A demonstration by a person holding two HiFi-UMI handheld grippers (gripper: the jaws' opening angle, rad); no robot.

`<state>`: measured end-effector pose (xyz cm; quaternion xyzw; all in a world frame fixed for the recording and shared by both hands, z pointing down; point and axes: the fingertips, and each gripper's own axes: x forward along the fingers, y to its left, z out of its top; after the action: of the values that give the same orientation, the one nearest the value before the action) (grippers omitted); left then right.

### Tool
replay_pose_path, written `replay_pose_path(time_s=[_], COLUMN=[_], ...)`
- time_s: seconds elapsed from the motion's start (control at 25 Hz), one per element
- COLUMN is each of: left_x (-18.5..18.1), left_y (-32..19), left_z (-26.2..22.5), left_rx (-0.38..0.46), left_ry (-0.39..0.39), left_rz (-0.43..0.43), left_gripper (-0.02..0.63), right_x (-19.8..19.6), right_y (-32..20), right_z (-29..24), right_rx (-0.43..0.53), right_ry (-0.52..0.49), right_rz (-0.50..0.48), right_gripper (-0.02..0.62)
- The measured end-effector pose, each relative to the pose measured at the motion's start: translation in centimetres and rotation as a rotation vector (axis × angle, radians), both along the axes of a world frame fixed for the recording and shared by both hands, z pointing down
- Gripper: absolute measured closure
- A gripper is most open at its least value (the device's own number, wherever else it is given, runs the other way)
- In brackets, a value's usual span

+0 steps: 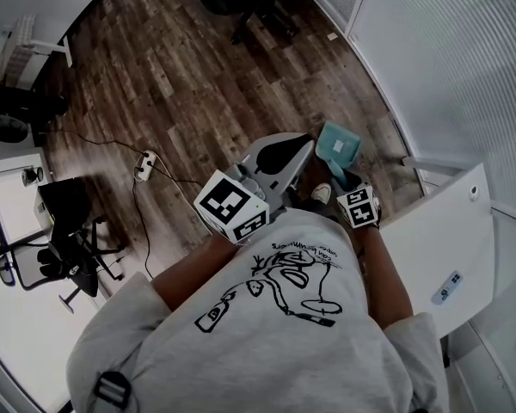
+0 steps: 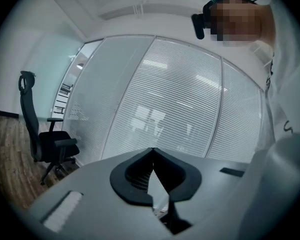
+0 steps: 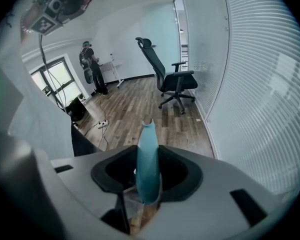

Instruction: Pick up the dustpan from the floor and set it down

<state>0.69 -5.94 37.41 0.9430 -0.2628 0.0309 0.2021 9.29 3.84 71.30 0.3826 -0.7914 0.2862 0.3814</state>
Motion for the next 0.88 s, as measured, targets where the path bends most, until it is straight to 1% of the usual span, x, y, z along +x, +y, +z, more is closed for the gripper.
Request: replay_pose_path(time_s=[0.28, 0.52, 0.88], left_x=[0.6, 1.0, 1.4], left_y=[-0.4, -0.7, -0.9], left_z=[-0.6, -0.6, -0.8], left_rx=[0.008, 0.013, 0.021], left_ry=[0.014, 0.021, 0.026], left_rz=[0.005, 0.002, -0.005], left_gripper=[0.604, 0.604, 0.604], right_x=[-0.3, -0.4, 0.2], right_y=[-1.9, -2.8, -3.9], right_z=[-4.3, -7.9, -14.1], right_rx=[0.03, 0.064, 0.105], right_ry=[-0.027, -0.036, -0.067], right_rz=[0.025, 0.002, 0.018], right_gripper=[0.468, 0.468, 0.468])
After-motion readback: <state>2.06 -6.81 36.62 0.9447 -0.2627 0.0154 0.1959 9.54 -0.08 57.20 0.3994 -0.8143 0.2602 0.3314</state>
